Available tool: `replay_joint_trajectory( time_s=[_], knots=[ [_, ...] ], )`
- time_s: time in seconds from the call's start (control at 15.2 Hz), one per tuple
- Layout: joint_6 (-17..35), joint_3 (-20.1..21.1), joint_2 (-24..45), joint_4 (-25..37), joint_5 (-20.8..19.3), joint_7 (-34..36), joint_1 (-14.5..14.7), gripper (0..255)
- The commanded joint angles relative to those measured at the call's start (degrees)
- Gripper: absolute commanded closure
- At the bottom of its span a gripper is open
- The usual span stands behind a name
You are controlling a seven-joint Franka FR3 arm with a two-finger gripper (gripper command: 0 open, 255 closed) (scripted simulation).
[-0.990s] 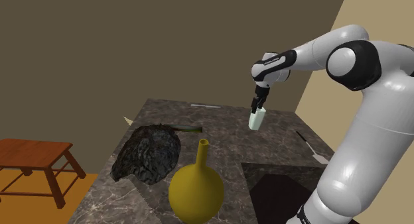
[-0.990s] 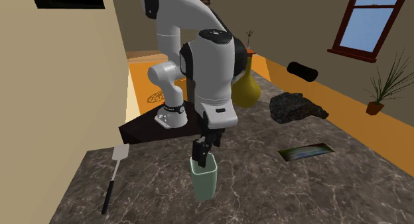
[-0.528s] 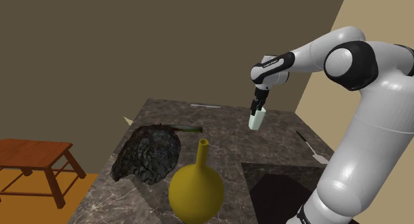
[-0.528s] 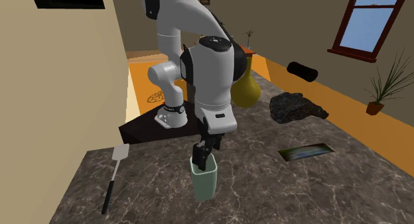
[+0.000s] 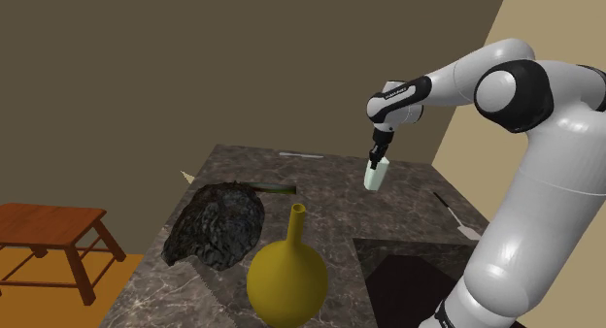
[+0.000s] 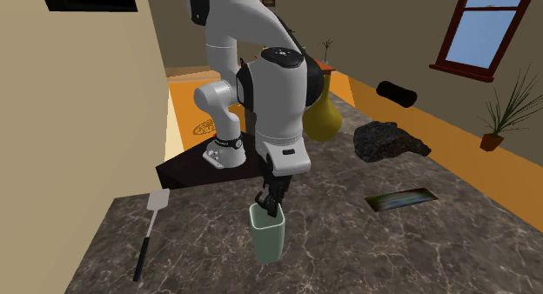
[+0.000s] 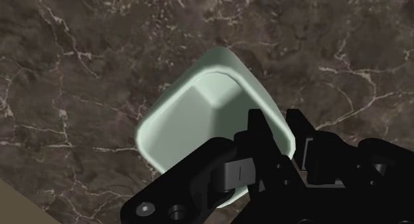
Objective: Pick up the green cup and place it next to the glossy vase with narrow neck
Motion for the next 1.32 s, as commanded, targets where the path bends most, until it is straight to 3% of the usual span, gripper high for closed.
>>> replay_joint_trajectory(
  time_s=[0.0,0.2,1.25],
  knots=[
    [0.0,0.0,0.0,0.0,0.0,0.0,0.0,255],
    [0.0,0.0,0.0,0.0,0.0,0.0,0.0,255],
    [-11.7,0.0,-4.4,7.7,-2.0,1.3,0.4,255]
  ],
)
